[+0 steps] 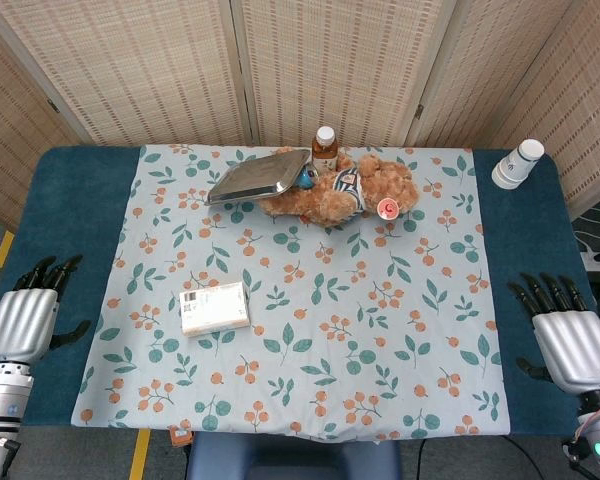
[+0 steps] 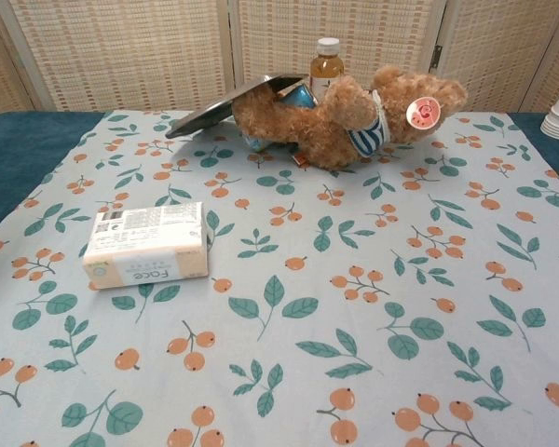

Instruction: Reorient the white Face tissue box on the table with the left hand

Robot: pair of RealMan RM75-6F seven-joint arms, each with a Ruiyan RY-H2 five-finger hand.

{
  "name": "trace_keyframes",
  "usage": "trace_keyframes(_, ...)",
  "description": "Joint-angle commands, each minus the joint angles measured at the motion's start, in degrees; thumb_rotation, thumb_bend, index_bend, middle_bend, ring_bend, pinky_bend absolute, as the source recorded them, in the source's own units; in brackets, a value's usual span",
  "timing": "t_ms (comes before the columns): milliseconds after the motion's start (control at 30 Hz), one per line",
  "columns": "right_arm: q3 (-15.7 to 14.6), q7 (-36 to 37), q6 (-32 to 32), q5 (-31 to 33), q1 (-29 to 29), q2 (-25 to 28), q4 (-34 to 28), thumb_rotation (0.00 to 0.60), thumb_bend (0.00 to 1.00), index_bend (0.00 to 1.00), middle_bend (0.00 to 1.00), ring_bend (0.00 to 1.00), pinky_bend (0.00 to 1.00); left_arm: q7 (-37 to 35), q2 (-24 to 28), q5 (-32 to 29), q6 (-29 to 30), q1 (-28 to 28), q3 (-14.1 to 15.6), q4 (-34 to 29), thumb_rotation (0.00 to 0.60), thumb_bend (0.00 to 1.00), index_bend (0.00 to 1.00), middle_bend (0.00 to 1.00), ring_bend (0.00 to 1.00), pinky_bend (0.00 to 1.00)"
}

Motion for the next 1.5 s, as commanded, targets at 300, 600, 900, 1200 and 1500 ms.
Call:
trace_keyframes(300, -0.17, -0.50, 0.07, -0.68, -0.27, -0.16, -0.41, 0.600, 0.12, 0.11, 0.05, 0.00, 0.00, -0.71, 0.49, 0.68, 0.10, 0.27, 0.24, -0.55, 0.600, 0.22, 0.12, 0.21, 0.06, 0.21)
trace_keyframes(600, 0.32, -1.24, -0.63, 0.04, 0.47, -1.06, 0.07, 0.600, 0.12, 0.11, 0.05, 0.00, 0.00, -0.78, 1.28, -0.66, -1.24, -0.13, 0.34, 0.14, 0.600, 0.22, 0.12, 0.21, 0.07, 0.23)
trace_keyframes(900, 1.10, 1.82, 1.13, -2.34, -0.12, 0.52, -0.24, 0.600, 0.12, 0.12, 0.05, 0.00, 0.00, 1.29, 2.78, -7.81, -3.33, -0.03, 1.49, -9.05, 0.600, 0.21, 0.10, 0.20, 0.08, 0.22)
trace_keyframes(1200, 1.47, 4.27, 2.14, -3.28, -0.86, 2.40, -0.55, 0.600, 0.12, 0.12, 0.05, 0.00, 0.00, 14.30, -5.53, -14.81, -4.21, -7.32, 1.67, -14.69, 0.600, 0.20, 0.05, 0.16, 0.04, 0.20)
trace_keyframes(1500, 1.09, 5.82, 3.05, -6.00, -2.05, 3.45, -0.83, 0.600, 0.12, 0.12, 0.05, 0.00, 0.00, 33.56, -22.70, -25.64, 6.43, -16.70, -1.86, -12.15, 0.600, 0.20, 0.02, 0.14, 0.01, 0.19)
